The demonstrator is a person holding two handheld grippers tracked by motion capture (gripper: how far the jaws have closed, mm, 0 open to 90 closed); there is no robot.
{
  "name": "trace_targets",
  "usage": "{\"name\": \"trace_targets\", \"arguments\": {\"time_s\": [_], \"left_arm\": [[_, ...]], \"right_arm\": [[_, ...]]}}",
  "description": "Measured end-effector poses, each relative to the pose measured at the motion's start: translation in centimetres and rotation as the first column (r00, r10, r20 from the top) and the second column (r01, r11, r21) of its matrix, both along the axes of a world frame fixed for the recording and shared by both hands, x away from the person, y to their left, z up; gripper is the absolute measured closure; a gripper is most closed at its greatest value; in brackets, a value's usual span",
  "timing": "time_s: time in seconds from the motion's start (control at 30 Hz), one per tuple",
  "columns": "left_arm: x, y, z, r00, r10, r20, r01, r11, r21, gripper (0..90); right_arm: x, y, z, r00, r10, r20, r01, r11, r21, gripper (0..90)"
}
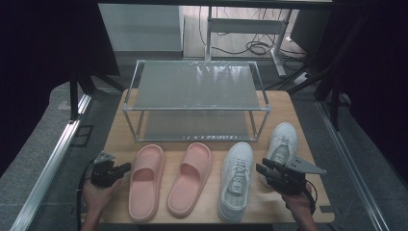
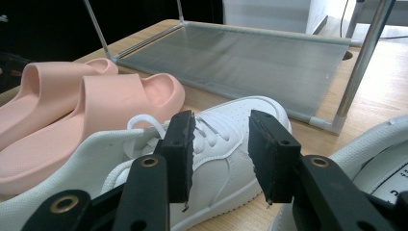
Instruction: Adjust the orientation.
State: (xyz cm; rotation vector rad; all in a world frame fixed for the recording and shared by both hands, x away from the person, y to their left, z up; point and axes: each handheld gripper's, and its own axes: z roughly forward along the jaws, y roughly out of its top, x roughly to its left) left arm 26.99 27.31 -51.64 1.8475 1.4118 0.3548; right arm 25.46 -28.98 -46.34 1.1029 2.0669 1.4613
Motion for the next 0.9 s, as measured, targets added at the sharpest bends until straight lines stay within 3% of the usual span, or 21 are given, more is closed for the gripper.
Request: {"name": "trace_targets", "arguments": {"time_s": [0.5,0.63,0.9], "left_arm": [[-5.2,0.3,2.1,0.9962,-0.018,0.085,0.021,0.9993,-0.030,89.1],[-6.2,-0.1,2.2,0.9958,-0.035,0.085,0.039,0.9984,-0.040,89.2],[-6.8,-1.2,1.6,0.9956,-0.069,0.064,0.072,0.9962,-0.048,89.2]], "right_arm": [[-0.2,0.1,0.1,1.0000,-0.002,0.004,0.002,1.0000,0.000,60.9],[-0.2,0.1,0.2,1.0000,0.001,0.007,-0.001,1.0000,0.000,60.9],[-0.2,-0.1,0.2,0.9999,-0.009,0.006,0.009,1.0000,0.002,60.8]]}}
